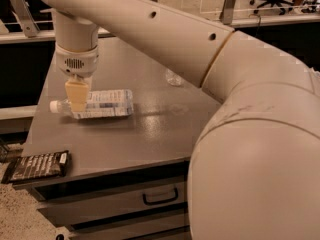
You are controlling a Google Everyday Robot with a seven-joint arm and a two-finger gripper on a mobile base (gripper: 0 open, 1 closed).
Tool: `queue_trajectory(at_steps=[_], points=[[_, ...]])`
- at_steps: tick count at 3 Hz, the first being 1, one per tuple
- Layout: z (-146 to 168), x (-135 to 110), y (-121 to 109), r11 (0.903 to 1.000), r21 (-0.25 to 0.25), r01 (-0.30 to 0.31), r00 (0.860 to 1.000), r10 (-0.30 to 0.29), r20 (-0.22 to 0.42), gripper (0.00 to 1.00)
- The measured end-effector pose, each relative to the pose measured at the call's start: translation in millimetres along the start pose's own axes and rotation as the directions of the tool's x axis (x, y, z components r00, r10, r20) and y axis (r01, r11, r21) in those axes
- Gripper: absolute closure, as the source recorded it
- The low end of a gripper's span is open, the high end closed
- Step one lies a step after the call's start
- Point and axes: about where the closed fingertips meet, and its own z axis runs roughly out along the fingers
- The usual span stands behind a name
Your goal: Place blue plastic bottle upright
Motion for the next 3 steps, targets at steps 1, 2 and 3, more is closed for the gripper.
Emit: queue_trajectory(at_steps=[1, 2, 3], points=[[-26, 7, -7, 1.0000, 0.008, 0.003, 0.989, -0.004, 0.148, 1.00], [-71, 38, -25, 0.9989, 0.014, -0.045, 0.921, 0.036, 0.387, 1.00], [-110, 79, -40, 0.9944, -0.009, -0.105, 0.792, 0.089, 0.604, 1.00]])
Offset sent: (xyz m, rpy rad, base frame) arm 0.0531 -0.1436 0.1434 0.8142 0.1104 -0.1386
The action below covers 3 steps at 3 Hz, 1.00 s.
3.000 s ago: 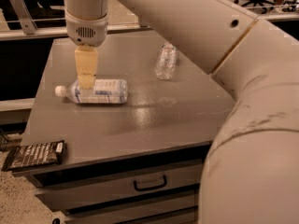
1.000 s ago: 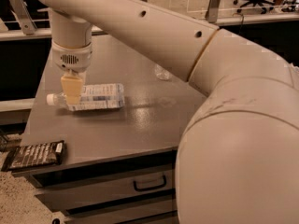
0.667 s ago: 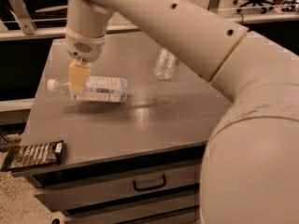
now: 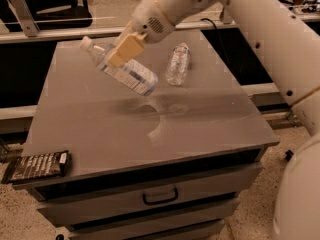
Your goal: Place blue plastic bottle upright
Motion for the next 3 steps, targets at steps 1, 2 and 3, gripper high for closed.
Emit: queue_trajectory(at_steps=[1, 2, 3], points=[[-39, 6, -7, 0.9985, -0.026, -0.049, 0.959, 0.054, 0.277, 1.00], [-70, -6, 2, 0.9986, -0.035, -0.039, 0.850, 0.052, 0.523, 1.00], [-86, -17, 17, 0.9997, 0.024, 0.000, 0.759, -0.016, 0.651, 1.00]])
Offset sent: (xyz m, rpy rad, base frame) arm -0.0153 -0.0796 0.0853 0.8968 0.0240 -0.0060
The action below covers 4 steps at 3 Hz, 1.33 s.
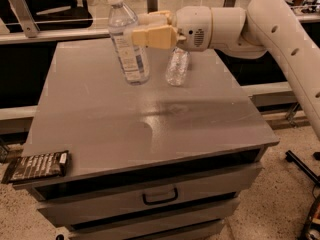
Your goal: Place blue plastic bottle upright
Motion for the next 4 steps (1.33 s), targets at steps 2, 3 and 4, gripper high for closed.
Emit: queue_trajectory(at_steps=[2, 3, 4], points=[[2, 0, 8, 0.9996, -0.005, 0.029, 0.999, -0.029, 0.029, 1.00], [4, 23, 13, 0.9999, -0.013, 0.007, 0.994, -0.006, 0.106, 1.00], [12, 49, 16, 0.9993, -0.038, 0.000, 0.989, 0.006, 0.150, 0.82]])
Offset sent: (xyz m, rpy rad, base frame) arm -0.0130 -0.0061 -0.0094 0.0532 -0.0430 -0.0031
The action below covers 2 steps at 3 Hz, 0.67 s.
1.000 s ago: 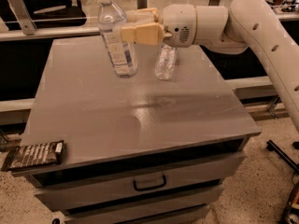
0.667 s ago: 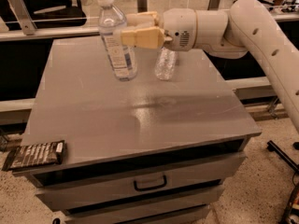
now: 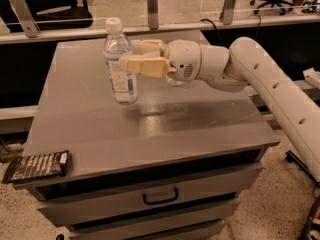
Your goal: Place blue plastic bottle upright
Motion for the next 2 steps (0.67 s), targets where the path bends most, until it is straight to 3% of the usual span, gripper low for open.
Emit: queue_trajectory(at_steps=[2], points=[[-4, 38, 7, 0.9998, -0.016, -0.007, 0.995, 0.005, -0.099, 0.36]])
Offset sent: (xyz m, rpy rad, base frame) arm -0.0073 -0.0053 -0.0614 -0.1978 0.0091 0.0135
